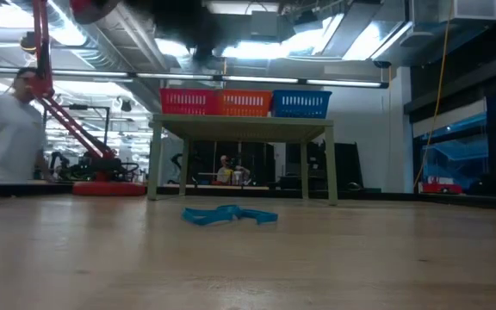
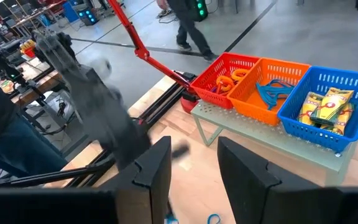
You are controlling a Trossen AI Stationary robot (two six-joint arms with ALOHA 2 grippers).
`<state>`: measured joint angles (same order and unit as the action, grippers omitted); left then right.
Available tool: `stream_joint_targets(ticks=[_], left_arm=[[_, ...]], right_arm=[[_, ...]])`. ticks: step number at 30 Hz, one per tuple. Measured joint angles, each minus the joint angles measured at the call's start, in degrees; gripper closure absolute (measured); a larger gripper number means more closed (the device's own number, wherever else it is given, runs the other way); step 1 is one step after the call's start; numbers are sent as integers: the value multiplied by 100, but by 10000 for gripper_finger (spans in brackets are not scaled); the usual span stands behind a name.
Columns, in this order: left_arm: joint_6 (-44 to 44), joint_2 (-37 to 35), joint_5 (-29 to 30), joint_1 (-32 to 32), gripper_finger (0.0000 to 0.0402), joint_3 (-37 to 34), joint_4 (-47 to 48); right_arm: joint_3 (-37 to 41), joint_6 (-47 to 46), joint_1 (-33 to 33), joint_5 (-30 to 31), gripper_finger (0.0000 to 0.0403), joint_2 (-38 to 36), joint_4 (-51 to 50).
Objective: Pick & Place Office Desk Supplies
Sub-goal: Put the blue rubber band into the orange bin on the shelf
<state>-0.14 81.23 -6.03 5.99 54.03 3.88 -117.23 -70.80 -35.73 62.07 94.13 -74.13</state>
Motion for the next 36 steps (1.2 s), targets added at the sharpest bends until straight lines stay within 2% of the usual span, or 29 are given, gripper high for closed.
stream_joint_targets(ticks=[5, 10, 20, 26, 36], left_arm=[[-534, -641, 873, -712, 398, 814, -9], [-1229, -543, 1511, -1657, 398, 1671, -32], [-1457, 801, 1551, -3077, 399, 3011, 868], [-1443, 1367, 1290, -3435, 399, 3035, 1368], [-1419, 1535, 1258, -3606, 399, 3040, 1132]], right_arm=[[0, 116, 43, 3, 270, 0, 4], [0, 244, 122, 3, 270, -2, 12], [0, 269, 221, 1, 270, -2, 18], [0, 267, 221, 1, 270, -2, 18], [0, 271, 221, -1, 270, -2, -1]])
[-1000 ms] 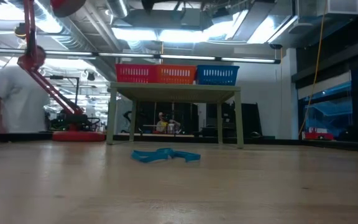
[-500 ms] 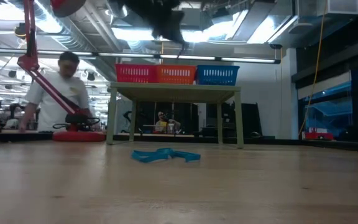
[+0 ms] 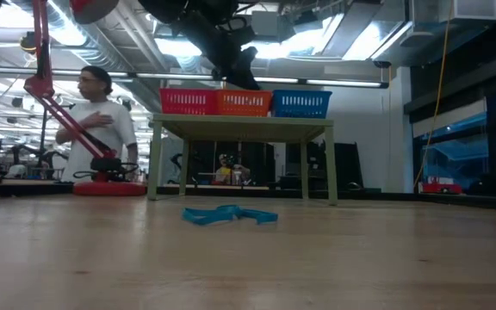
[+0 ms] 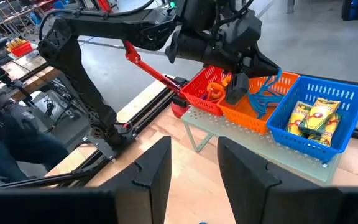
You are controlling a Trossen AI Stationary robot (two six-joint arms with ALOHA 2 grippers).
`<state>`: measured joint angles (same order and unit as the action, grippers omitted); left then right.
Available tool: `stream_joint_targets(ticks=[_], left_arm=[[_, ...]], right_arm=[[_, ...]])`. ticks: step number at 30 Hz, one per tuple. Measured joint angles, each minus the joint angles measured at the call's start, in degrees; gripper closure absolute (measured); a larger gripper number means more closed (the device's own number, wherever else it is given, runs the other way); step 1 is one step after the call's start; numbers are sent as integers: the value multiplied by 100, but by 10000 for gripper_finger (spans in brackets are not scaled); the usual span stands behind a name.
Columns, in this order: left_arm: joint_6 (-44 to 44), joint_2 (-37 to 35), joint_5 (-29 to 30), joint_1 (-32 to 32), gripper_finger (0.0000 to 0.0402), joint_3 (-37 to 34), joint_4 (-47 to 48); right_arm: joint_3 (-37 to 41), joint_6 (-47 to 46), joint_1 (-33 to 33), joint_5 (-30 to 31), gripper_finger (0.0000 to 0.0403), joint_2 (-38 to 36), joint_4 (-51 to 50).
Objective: Pick & Place Office Desk Supplies
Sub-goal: Put the blue rubber band into the orange bin on the shelf
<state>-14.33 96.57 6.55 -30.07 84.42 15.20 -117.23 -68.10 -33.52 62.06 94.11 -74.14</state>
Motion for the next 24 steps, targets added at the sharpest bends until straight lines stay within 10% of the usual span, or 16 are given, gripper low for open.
stream_joint_targets(ticks=[10, 24], left_arm=[[145, -24, -37, -10, 377, 2, 23], [193, -676, -186, 44, 222, -2, 260]], right_arm=[[0, 38, 0, 0, 270, 0, -21], [0, 66, 0, -22, 270, 0, -25]])
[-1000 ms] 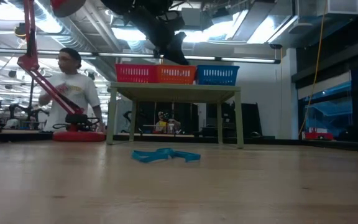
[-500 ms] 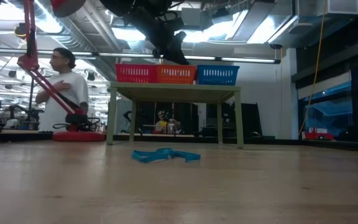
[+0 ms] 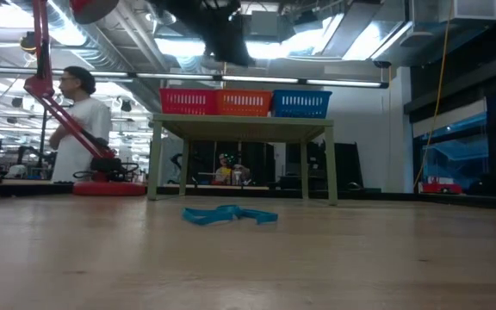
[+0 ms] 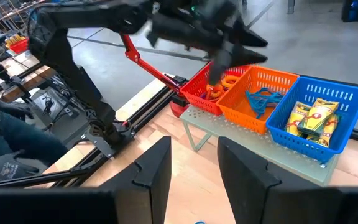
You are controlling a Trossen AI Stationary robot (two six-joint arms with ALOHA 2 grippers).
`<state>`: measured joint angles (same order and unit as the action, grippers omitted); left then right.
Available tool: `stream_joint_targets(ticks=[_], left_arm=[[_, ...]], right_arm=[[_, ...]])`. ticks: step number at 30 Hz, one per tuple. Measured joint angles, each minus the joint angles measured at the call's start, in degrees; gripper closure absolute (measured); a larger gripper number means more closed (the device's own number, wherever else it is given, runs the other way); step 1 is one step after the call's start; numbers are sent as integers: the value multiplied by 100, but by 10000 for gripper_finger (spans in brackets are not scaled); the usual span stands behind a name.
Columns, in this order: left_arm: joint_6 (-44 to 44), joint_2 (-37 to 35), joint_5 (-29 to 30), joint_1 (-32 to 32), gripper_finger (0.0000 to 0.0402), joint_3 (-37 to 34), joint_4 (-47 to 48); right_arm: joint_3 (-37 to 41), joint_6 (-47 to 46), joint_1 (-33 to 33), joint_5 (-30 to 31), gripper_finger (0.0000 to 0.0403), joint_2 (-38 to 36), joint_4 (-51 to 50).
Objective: Pick & Place Office Desk Supplies
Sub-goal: Put the blue rubber band into the orange bin on the shelf
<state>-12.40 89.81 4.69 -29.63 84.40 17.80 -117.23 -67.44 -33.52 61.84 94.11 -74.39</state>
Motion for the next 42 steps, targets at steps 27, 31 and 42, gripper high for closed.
stream_joint_targets(ticks=[27, 31, 42], left_arm=[[543, -716, -1336, 3177, 227, -2243, 679], [937, -469, -1300, 3315, 224, -2720, -81], [173, 571, -1151, 3829, 224, -2870, -1444]], right_arm=[[-2, -109, -4, -190, 270, 70, 24], [-2, -279, -7, -225, 270, 190, 26], [-2, -557, -7, -319, 270, 350, 24]])
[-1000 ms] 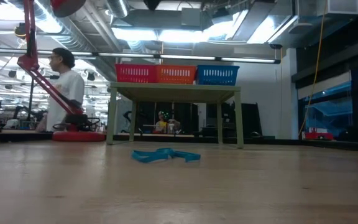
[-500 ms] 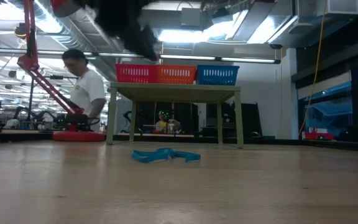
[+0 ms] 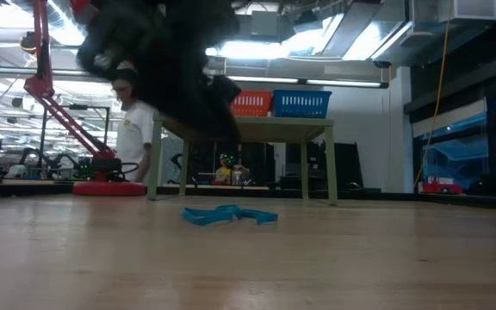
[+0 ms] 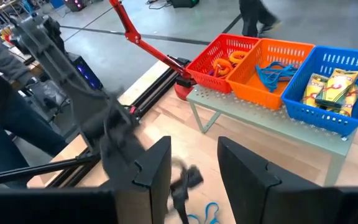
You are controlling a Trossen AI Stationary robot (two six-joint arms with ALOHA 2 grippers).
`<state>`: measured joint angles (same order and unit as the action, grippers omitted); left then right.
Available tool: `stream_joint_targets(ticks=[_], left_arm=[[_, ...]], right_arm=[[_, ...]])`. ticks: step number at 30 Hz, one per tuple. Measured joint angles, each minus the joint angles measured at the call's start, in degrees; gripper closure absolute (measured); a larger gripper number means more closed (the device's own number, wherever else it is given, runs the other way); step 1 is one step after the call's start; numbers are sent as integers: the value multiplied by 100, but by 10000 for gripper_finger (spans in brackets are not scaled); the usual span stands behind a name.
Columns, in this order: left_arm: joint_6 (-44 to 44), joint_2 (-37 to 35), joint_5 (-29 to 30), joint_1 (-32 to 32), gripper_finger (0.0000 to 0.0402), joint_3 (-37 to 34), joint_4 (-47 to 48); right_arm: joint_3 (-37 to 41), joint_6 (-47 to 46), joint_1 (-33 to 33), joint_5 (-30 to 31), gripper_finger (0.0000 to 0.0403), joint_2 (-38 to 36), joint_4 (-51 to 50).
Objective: Pick & Place Office Desk Supplies
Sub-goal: Put the blue rubber band into the orange bin on the shelf
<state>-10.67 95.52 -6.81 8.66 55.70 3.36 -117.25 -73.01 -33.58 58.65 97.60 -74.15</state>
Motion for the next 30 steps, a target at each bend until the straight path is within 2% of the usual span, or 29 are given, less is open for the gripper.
stream_joint_targets(ticks=[9, 19, 30], left_arm=[[-7, 903, 331, 102, 224, -11, -165], [39, 969, 448, 100, 224, -4, -340], [326, 930, 358, 559, 224, -4, -194]], right_arm=[[0, -159, -37, -17, 270, 0, 0], [0, -155, -37, -153, 270, 0, -18], [0, -156, -37, -302, 270, 0, -13]])
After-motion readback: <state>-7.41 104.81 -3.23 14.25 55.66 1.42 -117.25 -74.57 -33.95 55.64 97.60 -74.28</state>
